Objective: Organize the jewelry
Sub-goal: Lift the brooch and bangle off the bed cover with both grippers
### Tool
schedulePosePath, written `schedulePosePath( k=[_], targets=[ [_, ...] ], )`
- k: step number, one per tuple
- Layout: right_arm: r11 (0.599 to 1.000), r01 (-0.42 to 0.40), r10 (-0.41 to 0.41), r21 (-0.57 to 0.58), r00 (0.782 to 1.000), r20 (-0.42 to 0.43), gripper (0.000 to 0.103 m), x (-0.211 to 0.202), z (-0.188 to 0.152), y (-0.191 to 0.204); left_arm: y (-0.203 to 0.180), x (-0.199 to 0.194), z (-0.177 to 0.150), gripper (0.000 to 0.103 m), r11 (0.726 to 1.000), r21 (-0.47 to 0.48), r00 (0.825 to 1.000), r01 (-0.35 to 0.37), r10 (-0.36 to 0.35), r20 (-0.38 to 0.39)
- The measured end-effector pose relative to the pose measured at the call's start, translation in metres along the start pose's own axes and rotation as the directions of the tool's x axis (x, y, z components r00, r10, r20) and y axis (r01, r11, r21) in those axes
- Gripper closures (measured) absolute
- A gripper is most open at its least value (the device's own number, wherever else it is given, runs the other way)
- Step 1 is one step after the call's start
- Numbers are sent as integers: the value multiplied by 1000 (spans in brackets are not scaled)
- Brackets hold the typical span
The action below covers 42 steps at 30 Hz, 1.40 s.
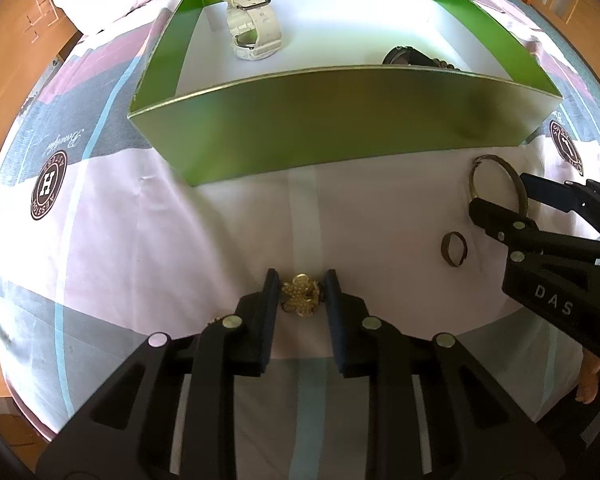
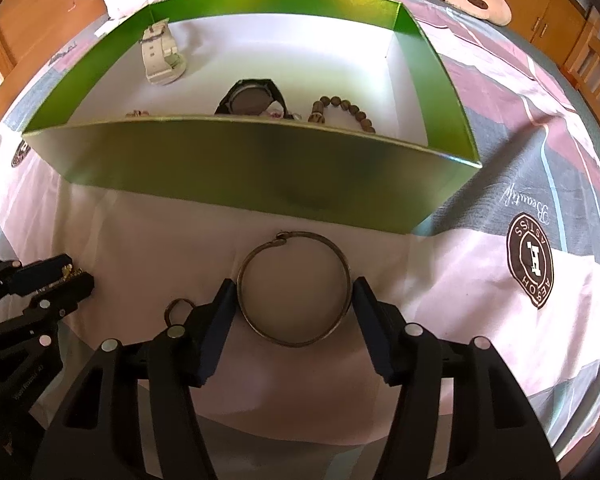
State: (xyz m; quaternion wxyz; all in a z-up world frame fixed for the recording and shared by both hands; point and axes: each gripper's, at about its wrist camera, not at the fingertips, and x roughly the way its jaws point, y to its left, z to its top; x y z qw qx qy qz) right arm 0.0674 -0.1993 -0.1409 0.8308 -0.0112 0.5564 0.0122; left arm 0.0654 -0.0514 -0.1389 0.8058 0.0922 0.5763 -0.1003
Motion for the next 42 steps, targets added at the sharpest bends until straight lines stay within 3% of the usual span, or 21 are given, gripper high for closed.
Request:
schedulePosePath(
  k=[10,14,18,21,26,42],
  targets=[
    [999,-34,32,38,998,60,43,-15,8,-7,1,-17,2,82,1000,-15,998,-3,3,57],
    [998,-46,43,46,997,67,43,-18,11,-11,17,-32,8,82,990,-60,990,124,-119,75],
    [998,-50,47,44,996,75,43,-22,10,-4,40,-43,13,82,980,-127,984,155,-142,105],
    [998,-46,44,30,996,80,43,-23,9,-1,44,-42,11,82,981,-143,987,133,-119,106],
    [999,-40,40,1,995,87,43,-26,6,3,29,-35,11,82,993,-85,992,84,-76,97],
    [998,-46,50,-47,995,83,43,-24,1,14,23,-35,7,82,997,-52,994,52,-47,96]
  ],
)
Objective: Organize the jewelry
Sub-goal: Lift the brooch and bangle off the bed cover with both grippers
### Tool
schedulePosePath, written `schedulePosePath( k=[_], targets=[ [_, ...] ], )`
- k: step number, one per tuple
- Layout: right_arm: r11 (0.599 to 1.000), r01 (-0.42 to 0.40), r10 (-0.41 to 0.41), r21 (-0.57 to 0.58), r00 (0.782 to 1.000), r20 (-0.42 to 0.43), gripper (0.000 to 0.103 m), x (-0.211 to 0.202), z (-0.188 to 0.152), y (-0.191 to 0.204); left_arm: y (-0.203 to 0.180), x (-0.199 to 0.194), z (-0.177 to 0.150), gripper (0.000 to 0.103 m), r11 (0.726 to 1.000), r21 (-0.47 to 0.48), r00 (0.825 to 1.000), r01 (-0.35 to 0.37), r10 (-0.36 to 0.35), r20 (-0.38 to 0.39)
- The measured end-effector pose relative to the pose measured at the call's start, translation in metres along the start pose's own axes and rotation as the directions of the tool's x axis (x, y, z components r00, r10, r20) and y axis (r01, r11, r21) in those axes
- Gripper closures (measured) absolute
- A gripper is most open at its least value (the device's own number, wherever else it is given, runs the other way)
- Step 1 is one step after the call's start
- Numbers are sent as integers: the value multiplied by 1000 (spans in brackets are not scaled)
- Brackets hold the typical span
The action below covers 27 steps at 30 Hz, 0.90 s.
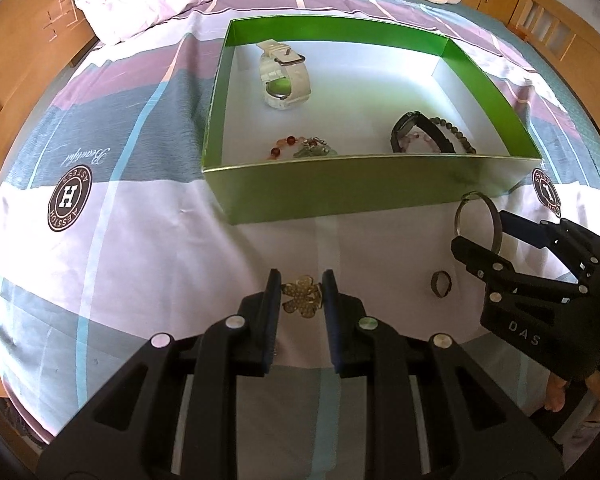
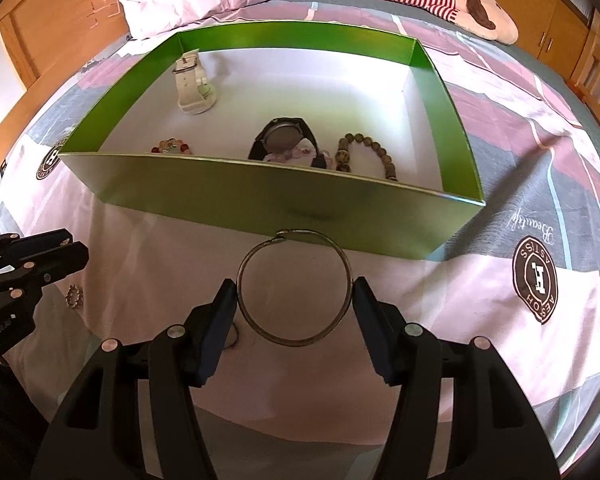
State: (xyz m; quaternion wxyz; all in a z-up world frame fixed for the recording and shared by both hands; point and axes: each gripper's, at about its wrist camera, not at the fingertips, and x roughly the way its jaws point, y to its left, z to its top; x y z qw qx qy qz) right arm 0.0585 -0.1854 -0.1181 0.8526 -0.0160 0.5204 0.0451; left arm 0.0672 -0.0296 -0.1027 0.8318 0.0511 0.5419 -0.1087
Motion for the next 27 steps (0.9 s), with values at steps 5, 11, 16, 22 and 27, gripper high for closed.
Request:
schedulePosePath(
  k=[5,11,16,22,27],
  targets=[
    [1000,3,-3,-7,1000,-4,43,1,-1,2,-2,1,-1,82,1000,11,1000,-7,7,0],
    [1000,3,-3,-10,1000,-2,43,0,-1,3,-4,1,-1,82,1000,16,1000,-8,8,1],
    [1000,-1,1,-9,1000,3,43,-1,-1,4,-3,-1,-1,82,1000,16,1000,-8,8,4],
    [1000,-13,13,-15,1000,14,43,-5,-1,7,-3,-4,-1,82,1000,15,1000,-16,16,23],
    [999,-32,33,-11,999,27,43,-12,0,7,-5,-12,0,82,999,25,998,-30,28,57]
  ],
)
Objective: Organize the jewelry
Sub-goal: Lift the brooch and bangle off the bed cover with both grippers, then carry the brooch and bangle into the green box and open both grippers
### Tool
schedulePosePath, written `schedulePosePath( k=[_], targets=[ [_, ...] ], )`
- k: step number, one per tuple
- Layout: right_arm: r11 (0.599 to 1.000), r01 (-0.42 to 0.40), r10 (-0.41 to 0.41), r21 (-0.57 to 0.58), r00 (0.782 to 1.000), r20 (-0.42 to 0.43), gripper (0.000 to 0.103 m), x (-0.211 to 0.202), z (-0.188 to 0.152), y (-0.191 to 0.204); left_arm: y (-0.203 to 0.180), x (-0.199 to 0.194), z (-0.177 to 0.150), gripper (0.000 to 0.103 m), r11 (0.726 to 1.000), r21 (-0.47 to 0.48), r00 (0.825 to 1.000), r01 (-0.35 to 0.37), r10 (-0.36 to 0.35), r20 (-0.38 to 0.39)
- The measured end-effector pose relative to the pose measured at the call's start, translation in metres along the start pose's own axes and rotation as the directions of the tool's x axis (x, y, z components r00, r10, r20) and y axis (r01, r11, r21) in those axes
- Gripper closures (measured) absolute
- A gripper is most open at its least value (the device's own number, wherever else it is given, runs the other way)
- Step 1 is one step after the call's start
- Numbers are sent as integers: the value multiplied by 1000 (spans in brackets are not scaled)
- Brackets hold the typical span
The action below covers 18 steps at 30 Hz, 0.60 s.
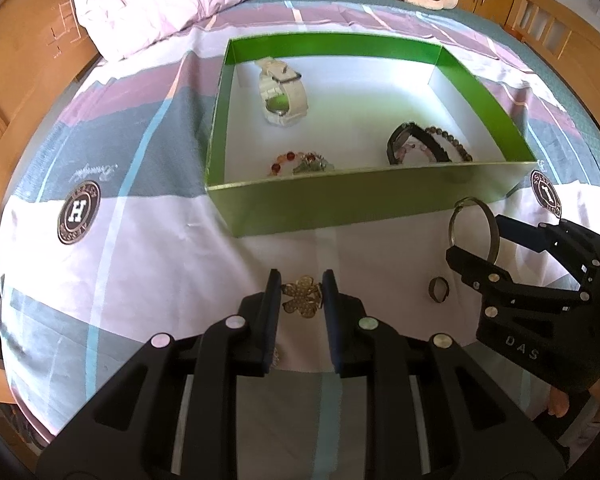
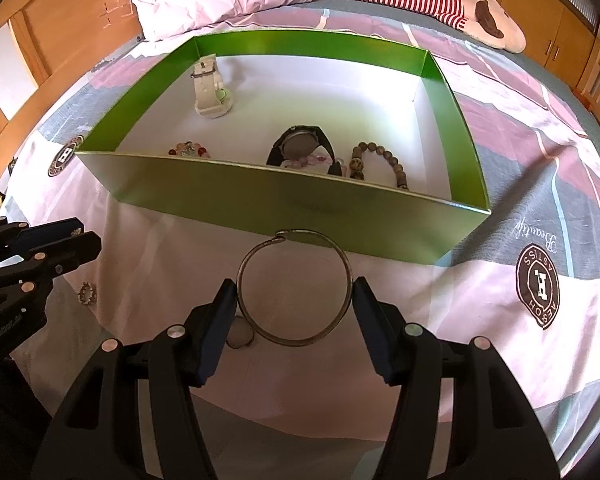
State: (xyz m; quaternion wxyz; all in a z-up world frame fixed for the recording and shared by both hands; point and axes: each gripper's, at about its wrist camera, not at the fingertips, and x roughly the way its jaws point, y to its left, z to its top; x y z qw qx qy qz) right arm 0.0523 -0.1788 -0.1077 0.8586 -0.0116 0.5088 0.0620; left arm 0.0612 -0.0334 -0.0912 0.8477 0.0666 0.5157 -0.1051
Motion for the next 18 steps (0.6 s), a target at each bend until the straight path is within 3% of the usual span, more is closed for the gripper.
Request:
schedulePosePath(
  k=[13,18],
  targets=[
    [995,-98,96,2,984,149,43,-47,10,3,1,-38,15,82,1000,-3,994,18,-18,109],
    [995,-99,91,30,977,191,43,-57,24,-3,6,-48,28,82,999,-36,989,41,-35,143]
  ],
)
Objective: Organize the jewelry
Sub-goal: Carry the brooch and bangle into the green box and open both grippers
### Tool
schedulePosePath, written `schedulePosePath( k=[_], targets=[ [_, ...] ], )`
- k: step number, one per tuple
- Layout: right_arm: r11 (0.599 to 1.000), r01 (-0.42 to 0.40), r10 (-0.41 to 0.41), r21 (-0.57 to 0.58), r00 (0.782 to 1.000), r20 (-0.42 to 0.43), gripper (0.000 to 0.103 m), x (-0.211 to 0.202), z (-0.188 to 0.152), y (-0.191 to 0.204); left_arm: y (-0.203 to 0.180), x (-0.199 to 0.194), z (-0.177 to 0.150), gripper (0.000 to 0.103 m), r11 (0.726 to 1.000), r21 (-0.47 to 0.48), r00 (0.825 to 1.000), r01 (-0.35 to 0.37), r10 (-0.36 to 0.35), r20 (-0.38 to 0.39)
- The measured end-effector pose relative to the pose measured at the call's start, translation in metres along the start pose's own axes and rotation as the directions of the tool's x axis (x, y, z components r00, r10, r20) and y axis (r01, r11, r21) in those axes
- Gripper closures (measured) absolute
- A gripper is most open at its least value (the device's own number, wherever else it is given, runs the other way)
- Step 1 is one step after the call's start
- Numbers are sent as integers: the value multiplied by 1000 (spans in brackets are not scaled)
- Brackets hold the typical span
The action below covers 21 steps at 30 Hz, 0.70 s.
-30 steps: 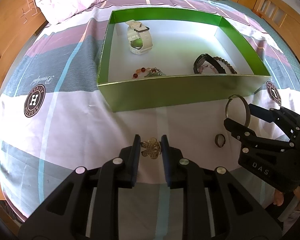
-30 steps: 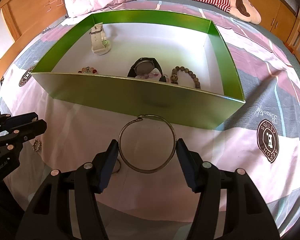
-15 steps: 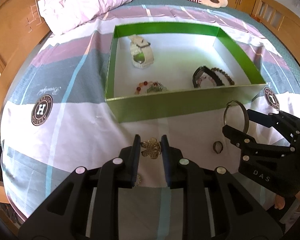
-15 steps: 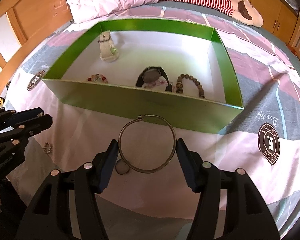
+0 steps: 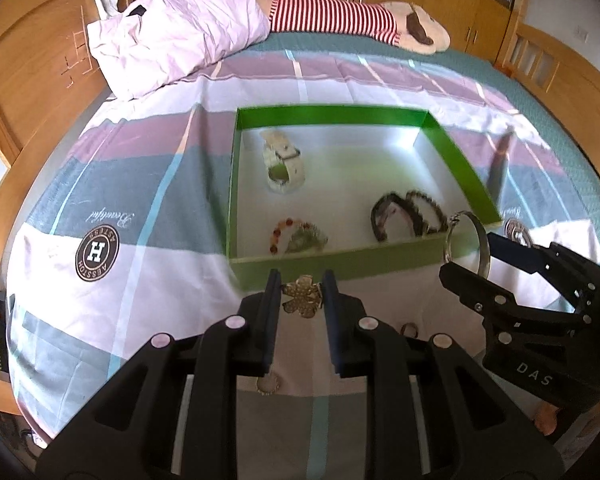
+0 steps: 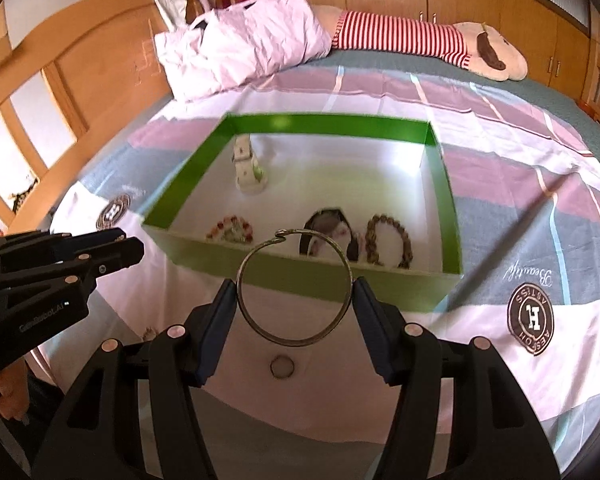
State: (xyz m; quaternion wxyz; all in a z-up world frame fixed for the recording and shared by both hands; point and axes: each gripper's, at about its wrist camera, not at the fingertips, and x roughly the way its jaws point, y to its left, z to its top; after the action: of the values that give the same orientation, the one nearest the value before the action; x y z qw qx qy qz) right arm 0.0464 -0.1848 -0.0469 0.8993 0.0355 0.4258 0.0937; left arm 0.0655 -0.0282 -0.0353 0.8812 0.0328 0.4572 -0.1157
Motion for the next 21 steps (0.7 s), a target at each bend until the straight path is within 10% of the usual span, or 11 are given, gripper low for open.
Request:
schedulePosePath(
  k=[8,21],
  targets=[
    [994,14,-24,109,995,93,43,-9,28,-21,-2,1,24,82,999,-39,998,5,-2,58],
    [985,61,-65,159,998,20,43,40,37,-51,-17,47,48,82,1000,-21,997,-23,25,71]
  ],
)
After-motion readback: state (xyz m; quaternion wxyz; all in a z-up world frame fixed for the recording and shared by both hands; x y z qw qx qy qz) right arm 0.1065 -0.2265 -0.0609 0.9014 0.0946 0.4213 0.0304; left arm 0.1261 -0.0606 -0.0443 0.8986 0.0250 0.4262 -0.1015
